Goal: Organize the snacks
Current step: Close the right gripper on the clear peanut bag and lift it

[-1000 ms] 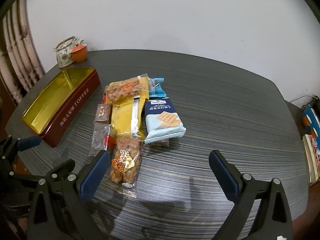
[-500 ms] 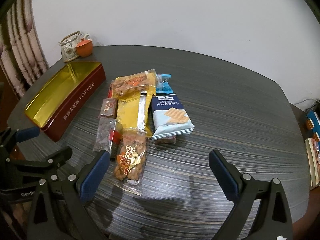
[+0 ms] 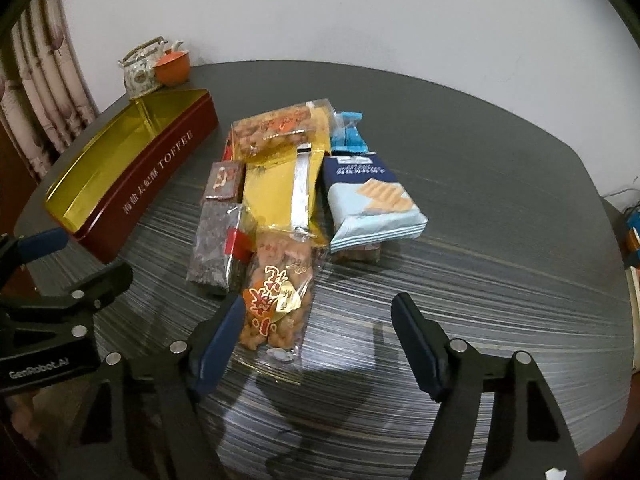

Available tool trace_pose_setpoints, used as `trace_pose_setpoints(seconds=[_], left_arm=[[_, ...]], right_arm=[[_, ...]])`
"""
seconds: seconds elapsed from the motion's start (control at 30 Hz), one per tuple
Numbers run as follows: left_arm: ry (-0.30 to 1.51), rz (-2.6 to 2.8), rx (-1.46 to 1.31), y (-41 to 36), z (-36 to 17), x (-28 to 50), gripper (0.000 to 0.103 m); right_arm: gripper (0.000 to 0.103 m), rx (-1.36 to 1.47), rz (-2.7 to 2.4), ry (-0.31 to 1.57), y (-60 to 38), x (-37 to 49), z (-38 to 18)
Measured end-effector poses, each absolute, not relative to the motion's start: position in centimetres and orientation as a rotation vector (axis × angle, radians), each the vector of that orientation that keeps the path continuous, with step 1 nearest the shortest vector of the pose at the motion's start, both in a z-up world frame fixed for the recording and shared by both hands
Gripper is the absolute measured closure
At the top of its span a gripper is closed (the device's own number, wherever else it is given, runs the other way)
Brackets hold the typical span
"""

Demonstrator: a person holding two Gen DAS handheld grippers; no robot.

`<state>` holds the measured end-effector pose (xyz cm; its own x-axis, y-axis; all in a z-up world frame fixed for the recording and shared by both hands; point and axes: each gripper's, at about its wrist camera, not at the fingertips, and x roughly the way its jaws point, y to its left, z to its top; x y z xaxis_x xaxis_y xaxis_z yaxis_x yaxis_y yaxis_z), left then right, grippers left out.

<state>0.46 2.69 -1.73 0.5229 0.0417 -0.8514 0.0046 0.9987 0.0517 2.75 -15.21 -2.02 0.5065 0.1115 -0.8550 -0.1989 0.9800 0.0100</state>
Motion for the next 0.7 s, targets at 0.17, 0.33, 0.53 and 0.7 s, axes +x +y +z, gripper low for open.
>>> trace_pose_setpoints(seconds=[0.17,0.33,0.53,0.7], left_arm=[[1.019,0.031,0.044,3.2,-1.7,0.5,0.01],[1.019,0.03,0.035,3.5,-1.7,0.6,0.01],[1.027,0.024,0.033,3.4,-1.8,0.8,0.01],[1.041,-0.005,0.033,2.6,-1.8,1.0,0.01]], right_arm=[[0.034,-0.097,0.193,1.054,-14.5,3.5,-3.0],[0.036,-0.092,0.201,1.075,-13.9,4.1,-3.8],[0.049,-0.076,0.207,1.103,-13.8,4.8,-4.8],[0.064,-0.09,0.208,1.111,-13.7,4.9,-5.1]])
